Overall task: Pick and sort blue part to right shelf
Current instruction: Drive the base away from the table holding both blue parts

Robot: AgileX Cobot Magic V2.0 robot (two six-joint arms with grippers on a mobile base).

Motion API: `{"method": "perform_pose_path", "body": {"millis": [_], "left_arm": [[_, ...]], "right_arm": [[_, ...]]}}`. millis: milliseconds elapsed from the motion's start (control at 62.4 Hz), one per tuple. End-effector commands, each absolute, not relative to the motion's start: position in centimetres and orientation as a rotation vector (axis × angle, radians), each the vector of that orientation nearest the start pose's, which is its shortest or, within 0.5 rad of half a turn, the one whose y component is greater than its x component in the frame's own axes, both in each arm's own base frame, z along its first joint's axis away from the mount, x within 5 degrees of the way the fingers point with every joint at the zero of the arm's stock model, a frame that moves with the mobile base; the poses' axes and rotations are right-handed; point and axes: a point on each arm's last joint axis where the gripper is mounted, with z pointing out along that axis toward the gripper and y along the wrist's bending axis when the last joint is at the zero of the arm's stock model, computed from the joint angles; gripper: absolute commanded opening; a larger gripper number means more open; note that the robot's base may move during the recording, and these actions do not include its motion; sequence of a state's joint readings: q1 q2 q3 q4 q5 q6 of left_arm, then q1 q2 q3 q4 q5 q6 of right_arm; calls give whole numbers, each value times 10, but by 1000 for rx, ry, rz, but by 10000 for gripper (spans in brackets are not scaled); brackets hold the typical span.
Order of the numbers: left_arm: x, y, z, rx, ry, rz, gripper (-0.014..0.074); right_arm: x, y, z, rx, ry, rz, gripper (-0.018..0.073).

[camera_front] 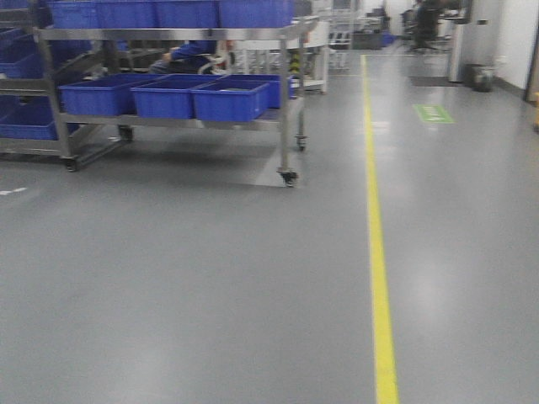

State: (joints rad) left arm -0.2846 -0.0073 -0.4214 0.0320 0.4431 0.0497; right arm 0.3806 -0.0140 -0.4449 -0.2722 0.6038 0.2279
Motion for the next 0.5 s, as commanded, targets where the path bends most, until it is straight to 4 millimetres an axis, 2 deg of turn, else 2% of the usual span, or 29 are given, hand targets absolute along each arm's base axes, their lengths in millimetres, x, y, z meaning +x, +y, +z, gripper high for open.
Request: {"method": "perform_pose_path", "body": {"millis": [0, 480], "left_arm": [[11, -2, 324, 244, 1365, -170, 316], [11, -2, 324, 244, 1365, -170, 316]], "right_arm": [[12, -9, 319, -201, 1491, 170, 286], [12, -9, 319, -201, 1491, 170, 286]]}}
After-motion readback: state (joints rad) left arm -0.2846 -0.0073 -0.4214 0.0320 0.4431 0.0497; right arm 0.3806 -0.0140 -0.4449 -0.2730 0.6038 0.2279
